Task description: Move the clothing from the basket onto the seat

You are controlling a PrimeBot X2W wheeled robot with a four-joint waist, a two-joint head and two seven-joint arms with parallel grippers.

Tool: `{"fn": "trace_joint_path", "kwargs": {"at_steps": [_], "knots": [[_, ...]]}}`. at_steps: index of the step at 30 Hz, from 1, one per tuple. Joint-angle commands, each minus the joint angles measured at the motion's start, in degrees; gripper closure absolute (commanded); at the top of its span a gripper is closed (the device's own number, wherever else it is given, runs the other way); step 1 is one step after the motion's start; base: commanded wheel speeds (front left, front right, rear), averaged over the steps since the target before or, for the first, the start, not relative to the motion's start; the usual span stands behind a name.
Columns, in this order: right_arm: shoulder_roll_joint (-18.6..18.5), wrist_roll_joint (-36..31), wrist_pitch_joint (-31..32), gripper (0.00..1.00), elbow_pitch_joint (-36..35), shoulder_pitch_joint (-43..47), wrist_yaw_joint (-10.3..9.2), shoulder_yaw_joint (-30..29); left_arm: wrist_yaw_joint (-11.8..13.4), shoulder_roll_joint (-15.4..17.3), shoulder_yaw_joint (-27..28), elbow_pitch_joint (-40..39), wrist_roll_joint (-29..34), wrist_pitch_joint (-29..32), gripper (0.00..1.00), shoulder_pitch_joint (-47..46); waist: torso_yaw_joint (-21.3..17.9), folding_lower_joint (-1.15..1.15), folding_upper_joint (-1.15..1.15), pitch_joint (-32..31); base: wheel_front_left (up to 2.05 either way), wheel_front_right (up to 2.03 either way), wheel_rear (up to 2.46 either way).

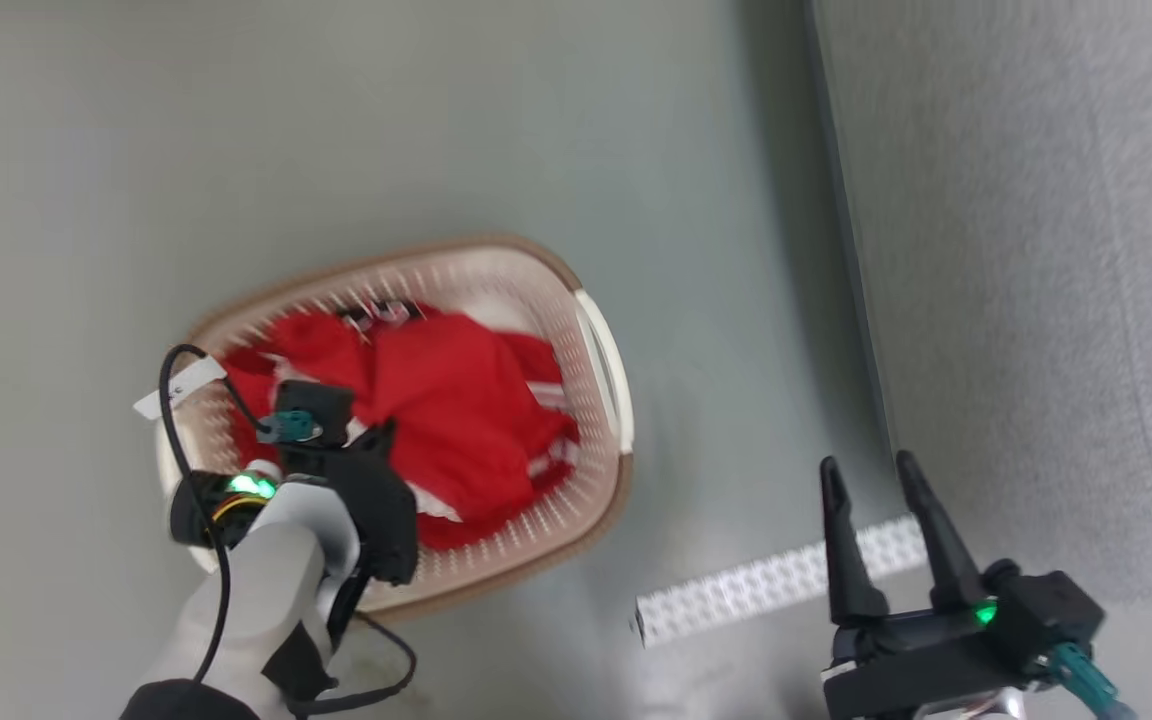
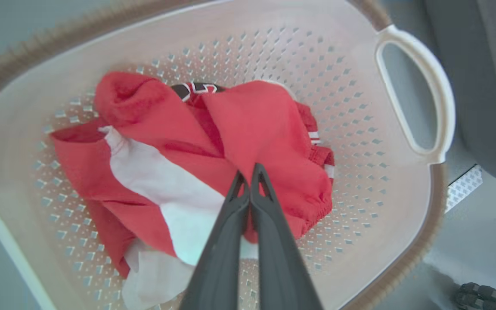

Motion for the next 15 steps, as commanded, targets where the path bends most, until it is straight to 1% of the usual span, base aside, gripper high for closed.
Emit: {"fn": "trace_joint_path", "kwargs": {"at_steps": [1,6,10,15], "knots": [[-0.1,-0.7,0.3,0.00,1.4,-0.5,0.02,0.5,-0.1,0.1,-1.5,-1.2,-1.7,-0.5,1.00,1.7,5.7,0.01,0.00,-11.5,0.00,0.00,0.00],[-0.1,0.0,1.7,0.00,5.4,-0.5,0.02,3.9,0.2,0.1,-6.9,-5.0,-5.9,-1.1,1.00,3.1,8.3,0.01,0.00,-20.7,0.00,0.00,0.00],[-0.1,1.1,2.8,0.00,7.8,0.9,0.02,7.1,1.0,0.1,-10.8,-7.7,-8.7,-0.8,1.00,3.3,9.9,0.01,0.00,-28.1,0.00,0.00,0.00],[-0.1,2.4,4.1,0.00,10.2,1.2,0.02,11.0,5.4,0.1,-15.2,-15.7,-12.8,1.3,1.00,3.3,11.5,0.01,0.00,-36.1,0.00,0.00,0.00]]}}
